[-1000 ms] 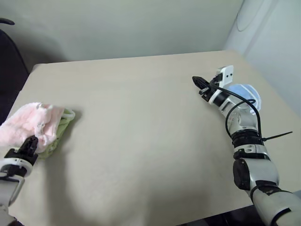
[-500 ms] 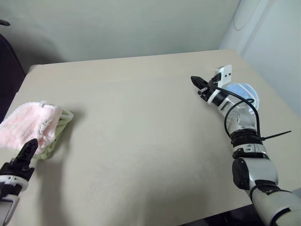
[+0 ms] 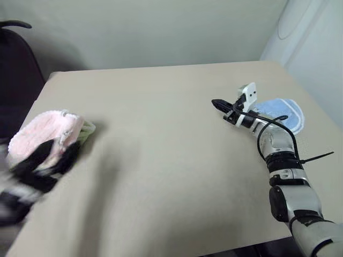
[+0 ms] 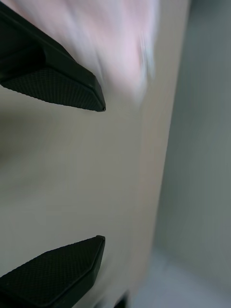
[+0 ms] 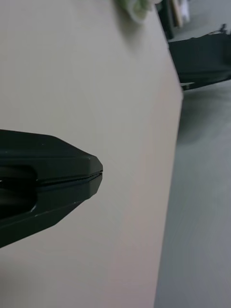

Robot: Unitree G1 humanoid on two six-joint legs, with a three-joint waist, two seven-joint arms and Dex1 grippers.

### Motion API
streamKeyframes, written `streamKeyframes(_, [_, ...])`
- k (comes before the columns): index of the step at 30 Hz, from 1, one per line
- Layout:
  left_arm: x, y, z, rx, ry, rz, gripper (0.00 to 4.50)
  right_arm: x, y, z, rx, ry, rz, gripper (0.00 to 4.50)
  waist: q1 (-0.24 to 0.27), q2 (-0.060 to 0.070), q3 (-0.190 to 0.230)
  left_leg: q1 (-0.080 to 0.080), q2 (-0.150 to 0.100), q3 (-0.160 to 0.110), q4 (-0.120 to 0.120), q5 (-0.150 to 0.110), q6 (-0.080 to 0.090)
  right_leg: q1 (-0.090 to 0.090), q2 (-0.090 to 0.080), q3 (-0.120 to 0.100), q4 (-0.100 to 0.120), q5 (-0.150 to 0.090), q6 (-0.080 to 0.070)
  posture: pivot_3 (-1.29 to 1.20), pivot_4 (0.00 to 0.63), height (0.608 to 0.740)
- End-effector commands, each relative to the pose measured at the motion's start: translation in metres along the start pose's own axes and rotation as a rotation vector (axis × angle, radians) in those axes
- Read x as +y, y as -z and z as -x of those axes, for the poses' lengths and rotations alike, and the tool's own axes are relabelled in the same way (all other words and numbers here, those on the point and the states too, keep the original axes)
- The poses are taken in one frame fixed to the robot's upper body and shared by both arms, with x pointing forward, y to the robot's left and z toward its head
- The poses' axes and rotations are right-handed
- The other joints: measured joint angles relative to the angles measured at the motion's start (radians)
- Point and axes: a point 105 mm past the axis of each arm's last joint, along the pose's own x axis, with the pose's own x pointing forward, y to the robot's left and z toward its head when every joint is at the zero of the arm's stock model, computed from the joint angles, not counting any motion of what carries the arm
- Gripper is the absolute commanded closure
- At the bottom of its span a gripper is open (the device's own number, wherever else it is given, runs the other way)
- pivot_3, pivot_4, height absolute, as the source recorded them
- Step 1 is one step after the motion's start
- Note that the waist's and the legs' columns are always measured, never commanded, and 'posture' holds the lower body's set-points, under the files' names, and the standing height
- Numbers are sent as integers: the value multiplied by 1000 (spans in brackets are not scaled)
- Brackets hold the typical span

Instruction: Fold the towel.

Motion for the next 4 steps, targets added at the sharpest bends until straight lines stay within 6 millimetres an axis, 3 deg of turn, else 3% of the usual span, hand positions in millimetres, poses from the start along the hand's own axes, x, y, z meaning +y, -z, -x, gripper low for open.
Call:
streamKeyframes(1, [-11, 29, -40, 103, 48, -136, 22, -8, -11, 10, -18, 42, 71, 4500, -5, 0, 0, -1, 0, 1, 1, 0, 0, 1, 0, 0, 0, 0, 0, 0, 150, 740])
streamKeyframes(4, [-6, 49, -68, 134, 54, -213, 22, -16, -3, 24, 23, 82, 104, 4500, -10, 0, 0, -5, 0, 1, 0, 0, 0, -3, 0, 0, 0, 1, 0, 0, 150, 740])
